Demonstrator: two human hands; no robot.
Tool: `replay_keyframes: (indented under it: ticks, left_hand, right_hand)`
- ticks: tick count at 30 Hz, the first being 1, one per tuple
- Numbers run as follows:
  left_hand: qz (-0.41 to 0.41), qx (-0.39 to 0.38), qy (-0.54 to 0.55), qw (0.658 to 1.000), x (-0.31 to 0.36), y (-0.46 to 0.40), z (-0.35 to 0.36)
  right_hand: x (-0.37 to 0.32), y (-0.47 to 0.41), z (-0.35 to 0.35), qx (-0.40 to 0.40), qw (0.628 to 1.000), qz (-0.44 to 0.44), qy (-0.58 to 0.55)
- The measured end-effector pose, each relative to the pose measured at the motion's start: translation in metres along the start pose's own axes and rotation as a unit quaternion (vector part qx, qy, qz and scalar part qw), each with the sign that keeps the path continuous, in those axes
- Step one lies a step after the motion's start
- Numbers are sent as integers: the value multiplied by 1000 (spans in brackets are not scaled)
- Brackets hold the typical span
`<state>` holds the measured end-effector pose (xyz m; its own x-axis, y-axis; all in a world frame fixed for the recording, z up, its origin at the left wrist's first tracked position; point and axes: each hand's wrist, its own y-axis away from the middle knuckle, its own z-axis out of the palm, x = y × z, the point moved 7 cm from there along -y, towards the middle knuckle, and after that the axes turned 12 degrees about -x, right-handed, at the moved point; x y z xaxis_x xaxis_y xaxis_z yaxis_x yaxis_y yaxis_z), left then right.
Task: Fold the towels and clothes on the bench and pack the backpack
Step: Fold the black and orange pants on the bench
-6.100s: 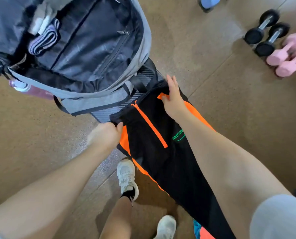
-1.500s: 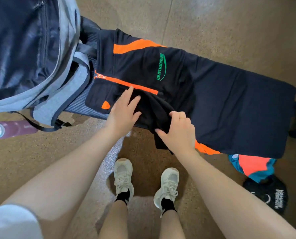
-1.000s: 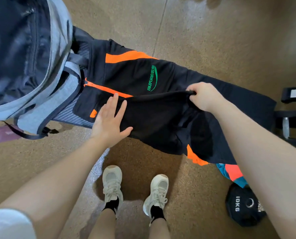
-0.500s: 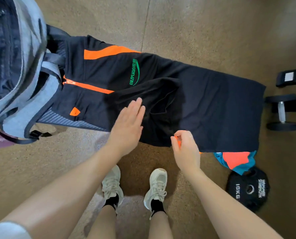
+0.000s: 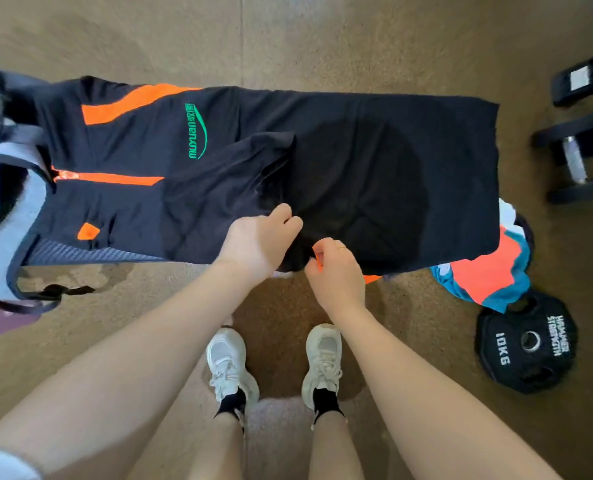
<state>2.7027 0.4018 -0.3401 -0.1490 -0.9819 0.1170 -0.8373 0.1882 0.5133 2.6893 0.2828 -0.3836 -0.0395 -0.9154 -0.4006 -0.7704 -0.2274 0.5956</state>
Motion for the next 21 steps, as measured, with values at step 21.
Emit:
replay_keyframes:
  ticks: [21]
  left_hand:
    - [-50,120,143,981,25,-26,24]
  right_hand:
    - [64,6,-44,63,995,-55,47]
